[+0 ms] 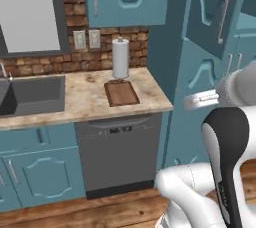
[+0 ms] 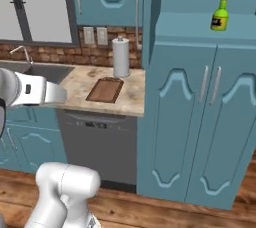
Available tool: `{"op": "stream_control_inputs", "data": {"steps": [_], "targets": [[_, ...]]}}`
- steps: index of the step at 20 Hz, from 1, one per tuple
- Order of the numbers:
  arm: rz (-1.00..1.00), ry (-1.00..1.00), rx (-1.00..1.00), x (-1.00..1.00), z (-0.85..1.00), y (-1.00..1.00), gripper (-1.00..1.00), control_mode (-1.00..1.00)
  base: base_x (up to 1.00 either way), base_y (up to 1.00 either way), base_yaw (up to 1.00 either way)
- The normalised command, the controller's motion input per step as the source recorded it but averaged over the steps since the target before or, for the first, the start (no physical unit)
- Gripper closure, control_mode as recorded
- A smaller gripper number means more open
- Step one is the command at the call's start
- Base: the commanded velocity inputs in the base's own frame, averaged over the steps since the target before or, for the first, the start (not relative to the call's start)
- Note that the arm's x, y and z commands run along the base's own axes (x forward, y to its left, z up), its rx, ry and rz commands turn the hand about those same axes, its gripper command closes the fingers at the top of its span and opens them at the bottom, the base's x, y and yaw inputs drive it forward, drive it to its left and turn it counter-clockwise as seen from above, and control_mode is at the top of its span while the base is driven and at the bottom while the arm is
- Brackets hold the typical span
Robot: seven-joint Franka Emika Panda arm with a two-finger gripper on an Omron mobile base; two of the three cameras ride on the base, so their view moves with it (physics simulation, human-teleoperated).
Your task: Grab the spray bottle from the cabinet, then place it next to the cutting board for sanitizing. Then grab the dish brush from the countertop next to the sink and place it next to the cutting board.
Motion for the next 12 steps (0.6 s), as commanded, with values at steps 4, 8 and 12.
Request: {"op": "stream_control_inputs", "data": {"steps": [4,8,12], "targets": [[0.0,0.0,0.0,0.0,0.0,0.0,-1.0,1.0,-0.31,-0.71,0.0],[0.0,0.0,0.0,0.0,0.0,0.0,-1.0,1.0,-0.08,-1.0,0.0],[0.0,0.0,0.0,0.0,0.0,0.0,-1.0,1.0,-0.09,-1.0,0.0]]}}
